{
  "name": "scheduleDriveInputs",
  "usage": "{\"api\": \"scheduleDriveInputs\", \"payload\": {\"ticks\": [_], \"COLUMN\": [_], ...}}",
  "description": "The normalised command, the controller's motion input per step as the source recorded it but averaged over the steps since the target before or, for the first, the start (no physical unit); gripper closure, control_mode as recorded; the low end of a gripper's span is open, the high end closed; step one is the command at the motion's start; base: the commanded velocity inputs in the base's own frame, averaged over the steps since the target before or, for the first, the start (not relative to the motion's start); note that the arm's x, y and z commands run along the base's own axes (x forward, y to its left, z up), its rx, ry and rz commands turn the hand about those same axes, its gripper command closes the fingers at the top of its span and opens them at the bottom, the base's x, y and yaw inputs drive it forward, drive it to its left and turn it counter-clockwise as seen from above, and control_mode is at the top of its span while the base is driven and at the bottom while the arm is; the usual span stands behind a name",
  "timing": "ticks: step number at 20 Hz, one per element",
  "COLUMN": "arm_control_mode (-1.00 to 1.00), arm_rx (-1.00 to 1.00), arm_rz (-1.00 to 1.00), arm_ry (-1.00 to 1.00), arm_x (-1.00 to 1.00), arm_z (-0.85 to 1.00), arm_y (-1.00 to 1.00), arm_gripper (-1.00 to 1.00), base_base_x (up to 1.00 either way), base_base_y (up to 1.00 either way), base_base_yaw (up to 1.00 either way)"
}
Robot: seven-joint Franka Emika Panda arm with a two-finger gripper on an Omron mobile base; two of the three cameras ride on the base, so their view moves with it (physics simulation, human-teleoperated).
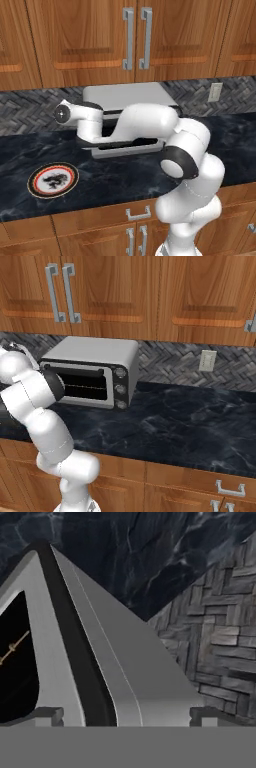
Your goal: Pick up the bagel from the plate, place it on the toaster oven rack, close the door, and set the timer.
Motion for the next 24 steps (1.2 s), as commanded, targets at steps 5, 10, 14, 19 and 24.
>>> {"api": "scheduleDriveInputs", "payload": {"ticks": [5, 10, 14, 19, 24], "arm_control_mode": [-1.00, -1.00, -1.00, -1.00, -1.00], "arm_rx": [-0.06, 0.00, 0.02, 0.29, 0.50], "arm_rz": [0.19, 0.15, 0.00, -0.30, -0.48], "arm_ry": [-0.04, 0.00, 0.14, 0.18, 0.07], "arm_x": [-0.73, -0.98, -0.61, -0.39, -0.16], "arm_z": [0.53, 0.39, -0.10, -0.42, -0.39], "arm_y": [0.00, -0.28, -0.89, -1.00, -1.00], "arm_gripper": [-1.00, -1.00, -1.00, -1.00, -1.00], "base_base_x": [0.00, 0.00, 0.00, 0.00, 0.00], "base_base_y": [0.00, 0.00, 0.00, 0.00, 0.00], "base_base_yaw": [0.00, 0.00, 0.00, 0.00, 0.00]}}
